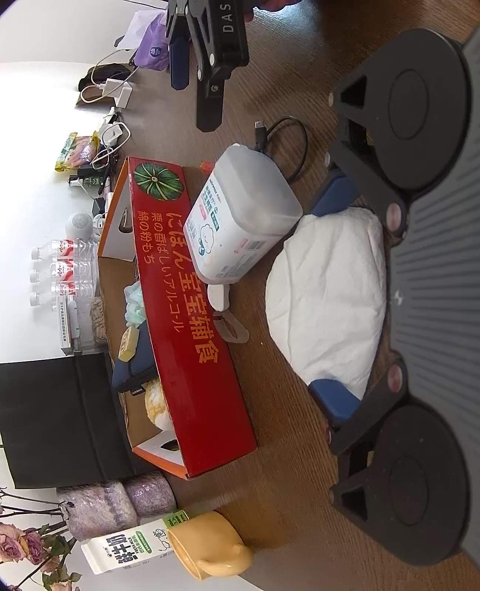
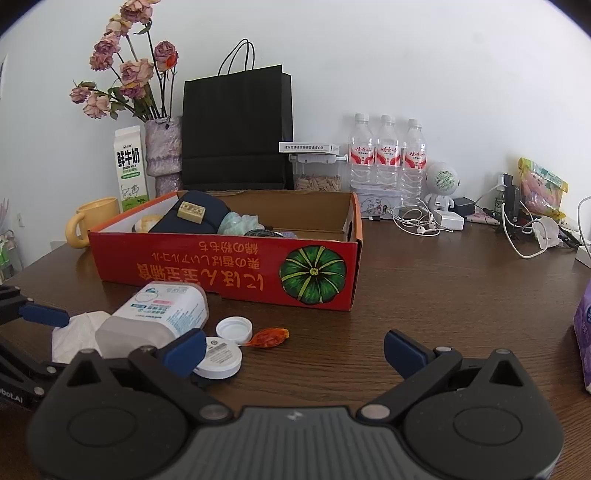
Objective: Organize objects
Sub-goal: 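Close the right gripper on the white plastic bottle while the left grasps the white tissue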
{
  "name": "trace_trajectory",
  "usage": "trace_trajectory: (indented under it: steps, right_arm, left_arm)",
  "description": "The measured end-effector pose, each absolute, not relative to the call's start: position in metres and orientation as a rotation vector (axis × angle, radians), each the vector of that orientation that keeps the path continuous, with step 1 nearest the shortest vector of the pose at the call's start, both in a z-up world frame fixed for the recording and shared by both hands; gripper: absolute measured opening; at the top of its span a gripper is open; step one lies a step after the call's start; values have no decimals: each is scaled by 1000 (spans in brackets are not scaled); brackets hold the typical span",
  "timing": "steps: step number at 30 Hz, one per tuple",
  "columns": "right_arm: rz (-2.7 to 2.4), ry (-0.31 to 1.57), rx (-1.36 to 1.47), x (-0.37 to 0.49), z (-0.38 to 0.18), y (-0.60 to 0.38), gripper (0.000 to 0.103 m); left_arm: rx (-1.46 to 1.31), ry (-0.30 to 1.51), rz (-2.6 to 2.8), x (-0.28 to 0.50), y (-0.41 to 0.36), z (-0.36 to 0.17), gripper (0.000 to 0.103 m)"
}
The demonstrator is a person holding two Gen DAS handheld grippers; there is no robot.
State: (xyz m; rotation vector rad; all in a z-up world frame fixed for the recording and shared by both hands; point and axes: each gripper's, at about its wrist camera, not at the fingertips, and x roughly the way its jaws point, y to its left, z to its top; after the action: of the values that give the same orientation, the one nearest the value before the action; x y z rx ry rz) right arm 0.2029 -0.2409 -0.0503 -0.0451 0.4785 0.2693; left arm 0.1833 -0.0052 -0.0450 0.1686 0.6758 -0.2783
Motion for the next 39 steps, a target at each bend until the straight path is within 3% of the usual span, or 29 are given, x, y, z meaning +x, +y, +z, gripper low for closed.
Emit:
trace_trajectory:
  steps: [4,6,8,10,11,21,29,32,34,39]
  right_arm:
    - [268,483,-46,203,-51,-241,103]
    - [266,484,-48,203,-51,-241,103]
    - [266,484,-48,203,-51,-241,103]
    - [267,484,-49,203,-51,-241,103]
    - [266,484,-49,203,-51,-241,103]
    - [263,491,-46,204,-52,-240,103]
    - [270,506,-45,206,-53,-240,103]
    - [271,505,-45,206,-52,-240,103]
    - [272,506,-45,205,-52,-240,103]
    - [274,496,-51,203,-51,-239,103]
  left_arm:
    - [165,655,-285,170,-8,-44,74]
    - [161,653,-282,168,-9,-43,72]
    - [164,646,-270,165,-9,-42,77]
    - [156,617,-272,162,-7,-37,101]
    - [154,598,-271,160,-5,-35,103]
    - [291,744,-417,208,-2,-38,103]
    - [227,694,-405,200,2,-47,103]
    - [197,669,-365,188,2,-48,97]
    - [180,662,-354,178,2,-45,84]
    - [184,642,-350,159,-4,-44,69]
